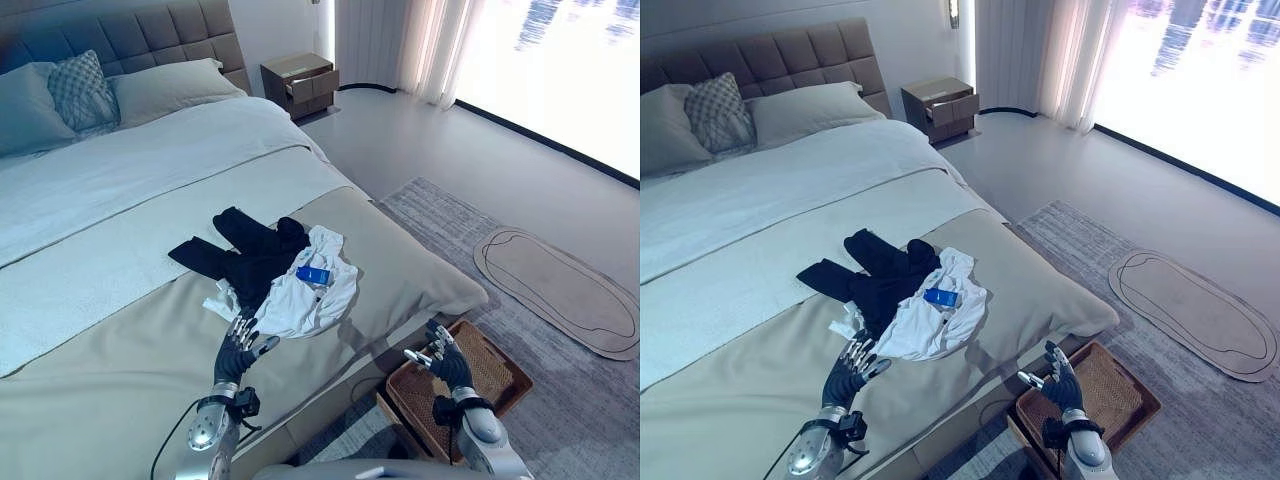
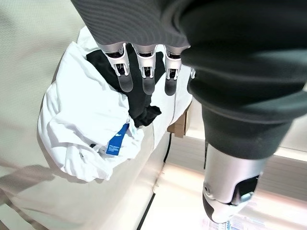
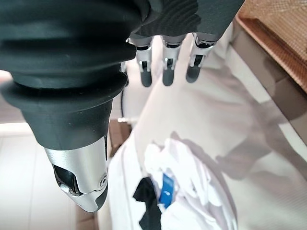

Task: Pick up clothes into the bucket

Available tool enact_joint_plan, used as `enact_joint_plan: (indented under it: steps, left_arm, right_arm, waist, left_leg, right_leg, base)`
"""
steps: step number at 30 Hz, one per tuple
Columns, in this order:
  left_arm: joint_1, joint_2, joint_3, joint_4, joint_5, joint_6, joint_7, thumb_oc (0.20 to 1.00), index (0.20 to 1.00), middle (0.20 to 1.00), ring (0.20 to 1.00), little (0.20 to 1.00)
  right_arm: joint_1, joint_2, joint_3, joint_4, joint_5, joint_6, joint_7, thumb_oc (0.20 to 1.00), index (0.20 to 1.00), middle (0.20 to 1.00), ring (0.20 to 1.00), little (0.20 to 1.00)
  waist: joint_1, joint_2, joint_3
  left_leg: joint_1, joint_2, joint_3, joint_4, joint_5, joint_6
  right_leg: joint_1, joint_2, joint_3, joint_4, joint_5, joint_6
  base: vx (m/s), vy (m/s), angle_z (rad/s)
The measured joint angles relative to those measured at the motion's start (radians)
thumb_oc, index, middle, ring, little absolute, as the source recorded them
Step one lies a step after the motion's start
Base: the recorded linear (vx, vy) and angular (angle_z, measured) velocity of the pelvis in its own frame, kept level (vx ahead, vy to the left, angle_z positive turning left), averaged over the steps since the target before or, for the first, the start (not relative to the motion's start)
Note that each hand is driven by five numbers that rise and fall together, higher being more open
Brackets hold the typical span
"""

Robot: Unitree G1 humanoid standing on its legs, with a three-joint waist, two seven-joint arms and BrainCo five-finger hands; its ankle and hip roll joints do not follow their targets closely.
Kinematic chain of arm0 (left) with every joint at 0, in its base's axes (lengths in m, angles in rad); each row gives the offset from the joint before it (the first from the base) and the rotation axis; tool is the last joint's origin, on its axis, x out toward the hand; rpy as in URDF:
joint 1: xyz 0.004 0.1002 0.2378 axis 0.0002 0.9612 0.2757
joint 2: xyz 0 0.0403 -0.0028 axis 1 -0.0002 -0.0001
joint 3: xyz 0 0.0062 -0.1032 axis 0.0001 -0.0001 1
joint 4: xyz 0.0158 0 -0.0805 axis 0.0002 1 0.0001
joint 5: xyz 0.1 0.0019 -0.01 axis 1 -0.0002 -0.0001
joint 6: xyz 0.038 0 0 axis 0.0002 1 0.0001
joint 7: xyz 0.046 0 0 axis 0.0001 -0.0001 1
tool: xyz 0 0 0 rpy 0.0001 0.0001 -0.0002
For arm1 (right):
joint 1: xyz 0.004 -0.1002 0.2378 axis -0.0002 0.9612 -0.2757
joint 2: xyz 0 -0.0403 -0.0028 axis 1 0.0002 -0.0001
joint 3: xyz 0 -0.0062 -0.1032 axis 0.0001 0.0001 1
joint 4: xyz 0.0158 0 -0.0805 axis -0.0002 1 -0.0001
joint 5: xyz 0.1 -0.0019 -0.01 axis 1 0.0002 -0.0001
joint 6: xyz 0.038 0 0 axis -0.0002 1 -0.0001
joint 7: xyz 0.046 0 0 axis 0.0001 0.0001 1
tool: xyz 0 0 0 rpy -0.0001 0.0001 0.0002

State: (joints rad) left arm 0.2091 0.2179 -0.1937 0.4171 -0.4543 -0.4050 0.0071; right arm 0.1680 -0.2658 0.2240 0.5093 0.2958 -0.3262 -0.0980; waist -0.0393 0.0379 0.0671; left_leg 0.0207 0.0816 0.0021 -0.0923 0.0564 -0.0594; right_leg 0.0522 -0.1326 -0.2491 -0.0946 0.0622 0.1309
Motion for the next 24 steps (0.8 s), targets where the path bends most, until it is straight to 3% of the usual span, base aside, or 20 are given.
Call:
enact_joint_plan:
  steps: [14, 24]
  left_arm:
    - [0.032, 0.001, 0.000, -0.001, 0.011, 0.000, 0.004, 1.000, 1.000, 1.000, 1.000, 1.000]
    - [0.057, 0.046, 0.003, -0.004, 0.207, -0.004, 0.102, 1.000, 1.000, 1.000, 1.000, 1.000]
  right_arm:
    - [0.023, -0.021, -0.005, -0.006, 0.000, 0.000, -0.001, 1.000, 1.000, 1.000, 1.000, 1.000]
    - [0.055, -0.023, -0.018, -0.033, -0.001, 0.000, -0.002, 1.000, 1.000, 1.000, 1.000, 1.000]
  waist:
    - [-0.001, -0.011, -0.019]
    - [0.000, -0.016, -0.024]
  left_leg:
    - [0.000, 0.005, 0.000, -0.001, -0.001, -0.001]
    - [-0.038, 0.006, 0.027, 0.002, 0.000, -0.001]
  right_leg:
    - [0.000, 0.006, 0.000, 0.000, -0.003, -0.004]
    - [-0.058, 0.006, 0.029, 0.000, -0.002, -0.004]
  base:
    - [0.00, 0.000, 0.00]
    - [-0.03, 0.010, -0.08]
